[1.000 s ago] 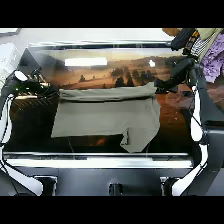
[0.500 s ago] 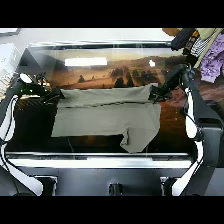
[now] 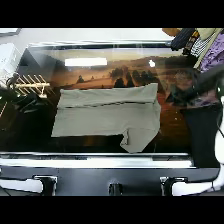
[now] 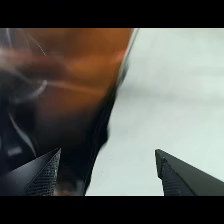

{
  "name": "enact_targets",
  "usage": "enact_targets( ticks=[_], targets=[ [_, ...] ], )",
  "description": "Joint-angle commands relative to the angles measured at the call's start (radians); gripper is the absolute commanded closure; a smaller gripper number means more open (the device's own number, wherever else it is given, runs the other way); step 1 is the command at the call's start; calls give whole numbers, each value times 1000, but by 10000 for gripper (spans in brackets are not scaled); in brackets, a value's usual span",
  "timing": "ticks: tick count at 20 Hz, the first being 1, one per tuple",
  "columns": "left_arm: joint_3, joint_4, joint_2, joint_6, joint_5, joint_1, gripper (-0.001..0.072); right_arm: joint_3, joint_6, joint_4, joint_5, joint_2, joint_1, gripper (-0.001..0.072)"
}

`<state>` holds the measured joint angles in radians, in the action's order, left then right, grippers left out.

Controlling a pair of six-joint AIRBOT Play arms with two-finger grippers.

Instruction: Fold the clothes and pants, and hang the long-sleeved shirts on hangers.

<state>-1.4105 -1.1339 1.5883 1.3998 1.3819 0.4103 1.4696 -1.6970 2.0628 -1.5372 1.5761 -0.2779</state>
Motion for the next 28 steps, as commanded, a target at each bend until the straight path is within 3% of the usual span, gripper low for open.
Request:
enact_targets(
  ticks=[1,4,8,15,22,26,27,28],
  targets=[
    [284,40,-173,-13,-40,82,44,-469,-73,115,88,-242,-34,257],
    [448,69,-283,-14,-61,86,44,-789,-93,212,196,-391,-35,234],
    [523,114,-341,-13,-77,85,44,-984,-115,257,264,-469,-35,233],
    [523,196,-341,-12,-100,85,44,-1057,-140,340,428,-467,-34,237],
    [524,204,-340,-12,-123,85,44,-1074,-138,393,503,-417,-34,241],
    [524,204,-340,-12,-125,85,44,-1088,-140,441,599,-399,93,416],
    [524,204,-340,-12,-124,85,44,-1087,-138,442,615,-400,127,616],
    [524,203,-340,-15,-122,85,44,-1087,-134,442,628,-403,146,688]
  ],
)
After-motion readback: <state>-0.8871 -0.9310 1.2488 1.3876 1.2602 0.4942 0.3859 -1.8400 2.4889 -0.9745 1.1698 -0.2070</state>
